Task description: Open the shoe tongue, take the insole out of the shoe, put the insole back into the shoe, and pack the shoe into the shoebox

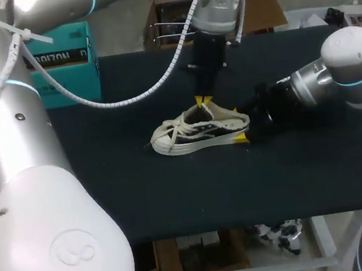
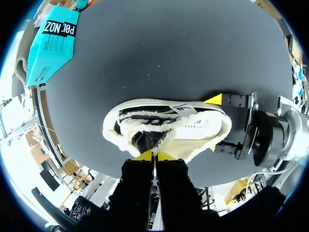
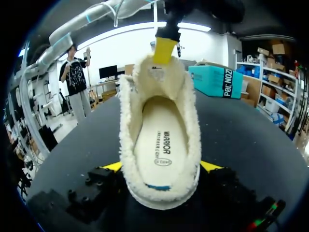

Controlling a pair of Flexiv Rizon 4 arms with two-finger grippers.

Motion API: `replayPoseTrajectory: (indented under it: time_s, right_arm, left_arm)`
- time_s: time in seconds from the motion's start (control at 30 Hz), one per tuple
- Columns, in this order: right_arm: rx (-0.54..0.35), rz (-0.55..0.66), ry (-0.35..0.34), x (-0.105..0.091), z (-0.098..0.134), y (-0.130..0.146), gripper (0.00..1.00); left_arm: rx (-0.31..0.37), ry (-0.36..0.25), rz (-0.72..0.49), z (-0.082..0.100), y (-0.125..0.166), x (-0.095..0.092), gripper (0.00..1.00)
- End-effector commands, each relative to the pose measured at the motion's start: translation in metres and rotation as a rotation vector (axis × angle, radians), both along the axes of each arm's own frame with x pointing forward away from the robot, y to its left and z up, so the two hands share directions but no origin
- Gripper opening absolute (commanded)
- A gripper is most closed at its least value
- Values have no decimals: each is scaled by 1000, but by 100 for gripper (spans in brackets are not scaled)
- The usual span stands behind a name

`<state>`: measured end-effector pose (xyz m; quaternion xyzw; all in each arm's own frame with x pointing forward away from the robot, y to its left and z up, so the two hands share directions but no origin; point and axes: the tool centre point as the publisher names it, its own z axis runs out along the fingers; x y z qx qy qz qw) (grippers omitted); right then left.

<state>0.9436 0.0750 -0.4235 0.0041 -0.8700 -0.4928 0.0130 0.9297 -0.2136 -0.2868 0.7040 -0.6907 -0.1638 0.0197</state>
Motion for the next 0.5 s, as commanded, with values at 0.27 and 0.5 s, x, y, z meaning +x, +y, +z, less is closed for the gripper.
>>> replayPoseTrajectory:
  time_s: [0.27, 0.5]
  right_arm:
    - [4, 1, 0, 3, -4, 1, 0]
    - [4, 1, 0, 3, -4, 1, 0]
  left_arm:
    - [-349, -197, 117, 13, 68, -22, 0]
    - [-371, -174, 181, -5, 96, -16, 0]
